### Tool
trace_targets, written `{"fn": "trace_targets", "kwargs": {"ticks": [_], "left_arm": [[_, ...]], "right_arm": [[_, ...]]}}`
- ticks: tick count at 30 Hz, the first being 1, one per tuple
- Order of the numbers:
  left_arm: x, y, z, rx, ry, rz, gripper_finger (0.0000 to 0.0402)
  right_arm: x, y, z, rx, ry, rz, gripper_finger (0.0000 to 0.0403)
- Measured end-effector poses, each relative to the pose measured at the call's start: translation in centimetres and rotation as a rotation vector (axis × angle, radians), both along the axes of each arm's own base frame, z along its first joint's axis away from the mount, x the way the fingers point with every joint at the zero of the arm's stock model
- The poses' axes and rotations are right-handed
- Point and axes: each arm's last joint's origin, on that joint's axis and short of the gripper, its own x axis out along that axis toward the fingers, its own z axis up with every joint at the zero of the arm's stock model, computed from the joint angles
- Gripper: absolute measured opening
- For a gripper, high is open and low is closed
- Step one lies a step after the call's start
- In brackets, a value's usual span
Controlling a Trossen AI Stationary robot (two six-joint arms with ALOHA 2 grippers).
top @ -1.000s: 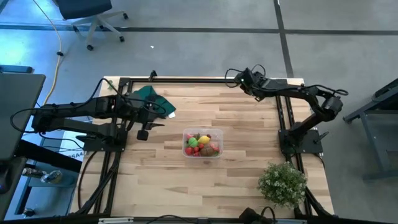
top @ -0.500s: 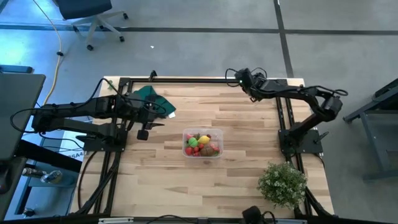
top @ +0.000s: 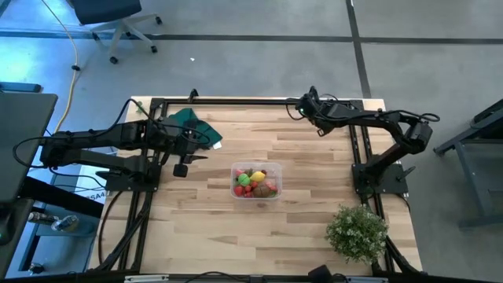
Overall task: Pick and placing Produce into tupperware
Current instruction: Put the yellow lemon into the transparent bin
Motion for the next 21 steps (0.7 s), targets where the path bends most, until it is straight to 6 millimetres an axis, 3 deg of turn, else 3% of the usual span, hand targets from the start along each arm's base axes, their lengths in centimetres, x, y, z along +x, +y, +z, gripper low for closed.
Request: {"fn": "trace_targets", "kwargs": {"ticks": [8, 21], "left_arm": [[-0.01, 0.00, 0.00, 0.000, 0.000, 0.000, 0.0122], [0.00, 0.01, 0.00, 0.000, 0.000, 0.001, 0.0122]], "right_arm": [[0.58, 0.46, -0.27, 0.191, -0.120, 0.157, 0.0016], [0.75, 0.14, -0.06, 0.121, -0.119, 0.131, 0.0016]]}}
